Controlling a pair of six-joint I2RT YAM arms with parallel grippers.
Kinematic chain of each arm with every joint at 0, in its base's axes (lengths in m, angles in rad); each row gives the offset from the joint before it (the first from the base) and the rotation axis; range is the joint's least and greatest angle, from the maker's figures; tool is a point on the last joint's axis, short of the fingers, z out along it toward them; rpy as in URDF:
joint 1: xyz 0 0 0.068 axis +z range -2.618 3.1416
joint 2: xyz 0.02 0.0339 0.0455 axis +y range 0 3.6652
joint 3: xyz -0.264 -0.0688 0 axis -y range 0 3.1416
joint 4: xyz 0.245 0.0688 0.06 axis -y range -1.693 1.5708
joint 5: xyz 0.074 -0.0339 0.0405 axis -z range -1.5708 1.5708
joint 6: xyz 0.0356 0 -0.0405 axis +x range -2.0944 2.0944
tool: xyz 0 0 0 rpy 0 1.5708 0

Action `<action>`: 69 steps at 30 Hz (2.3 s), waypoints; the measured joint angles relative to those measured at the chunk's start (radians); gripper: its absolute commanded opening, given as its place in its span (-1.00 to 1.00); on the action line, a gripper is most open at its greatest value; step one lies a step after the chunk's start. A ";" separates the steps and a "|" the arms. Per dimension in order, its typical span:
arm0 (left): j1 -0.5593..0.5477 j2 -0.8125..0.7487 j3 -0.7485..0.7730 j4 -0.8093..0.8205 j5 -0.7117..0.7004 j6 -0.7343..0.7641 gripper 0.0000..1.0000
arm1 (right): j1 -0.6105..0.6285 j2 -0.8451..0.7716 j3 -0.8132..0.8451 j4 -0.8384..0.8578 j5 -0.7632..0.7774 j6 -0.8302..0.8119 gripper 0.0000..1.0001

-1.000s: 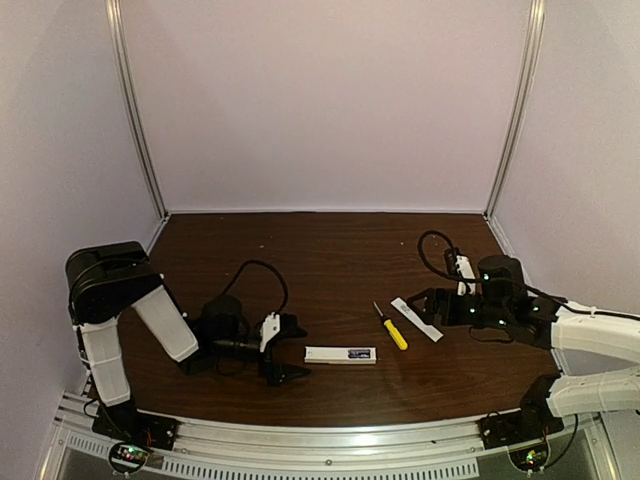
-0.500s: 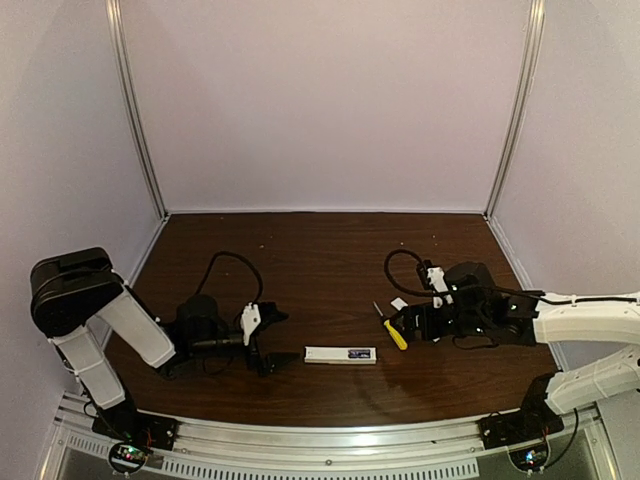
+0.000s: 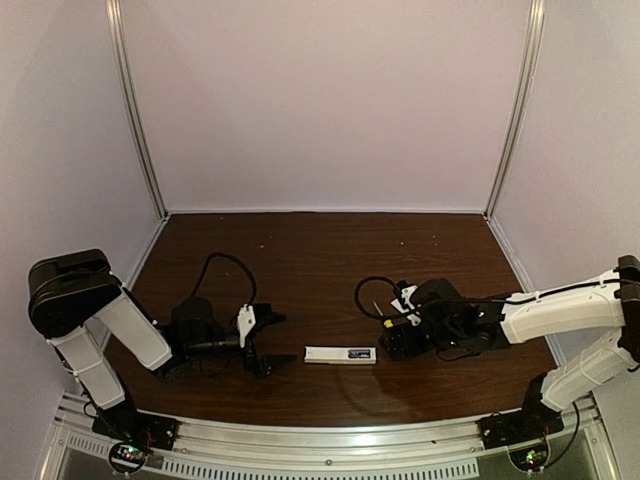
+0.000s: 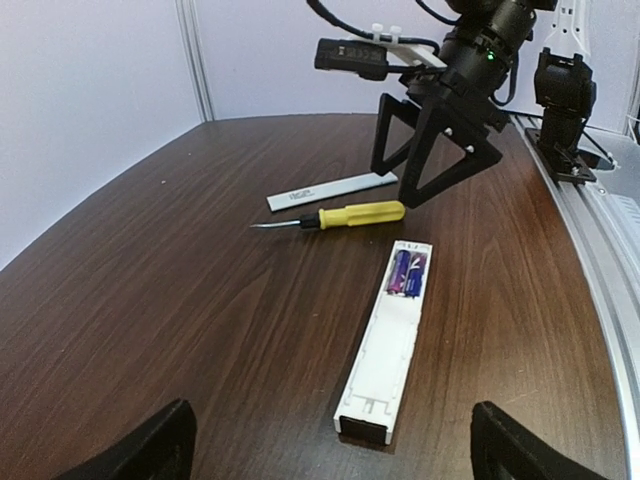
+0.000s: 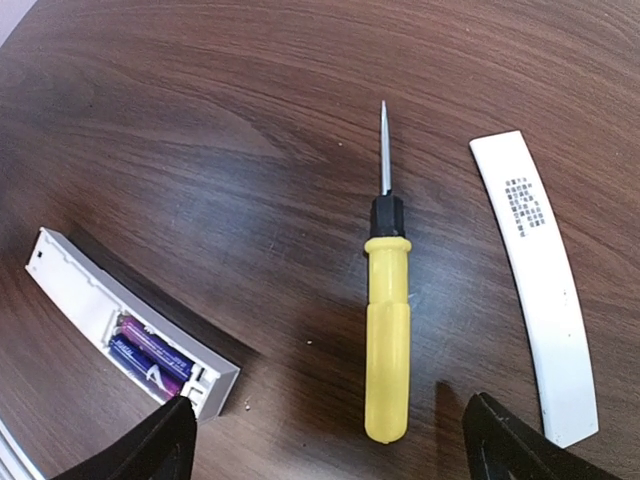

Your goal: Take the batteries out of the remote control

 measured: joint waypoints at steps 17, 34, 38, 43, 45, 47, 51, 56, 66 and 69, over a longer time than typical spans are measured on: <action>0.000 0.006 0.000 0.031 0.068 0.001 0.92 | 0.000 0.101 0.016 -0.012 0.099 -0.007 0.64; 0.000 0.006 0.000 0.034 0.088 0.001 0.87 | 0.000 0.129 0.031 -0.021 0.107 -0.008 0.36; 0.000 0.006 0.000 0.034 0.090 0.001 0.85 | 0.000 0.170 0.036 -0.019 0.107 -0.015 0.30; 0.000 0.006 0.000 0.033 0.092 0.001 0.84 | 0.000 0.198 0.054 -0.010 0.108 -0.029 0.11; 0.000 0.006 0.000 0.034 0.093 0.001 0.84 | 0.000 0.203 0.057 -0.006 0.108 -0.032 -0.04; 0.000 0.006 0.000 0.033 0.096 0.001 0.83 | 0.000 0.206 0.060 -0.003 0.107 -0.034 -0.16; 0.000 0.006 0.000 0.033 0.101 0.001 0.82 | 0.000 0.207 0.060 0.000 0.105 -0.042 -0.38; 0.000 0.006 0.000 0.033 0.102 0.002 0.82 | 0.000 0.207 0.060 0.003 0.100 -0.048 -0.71; 0.000 0.006 0.000 0.033 0.103 0.007 0.81 | 0.000 0.201 0.069 -0.011 0.097 -0.056 -1.00; 0.000 0.006 0.000 0.033 0.103 0.008 0.82 | 0.000 0.168 0.071 -0.026 0.084 -0.064 -1.00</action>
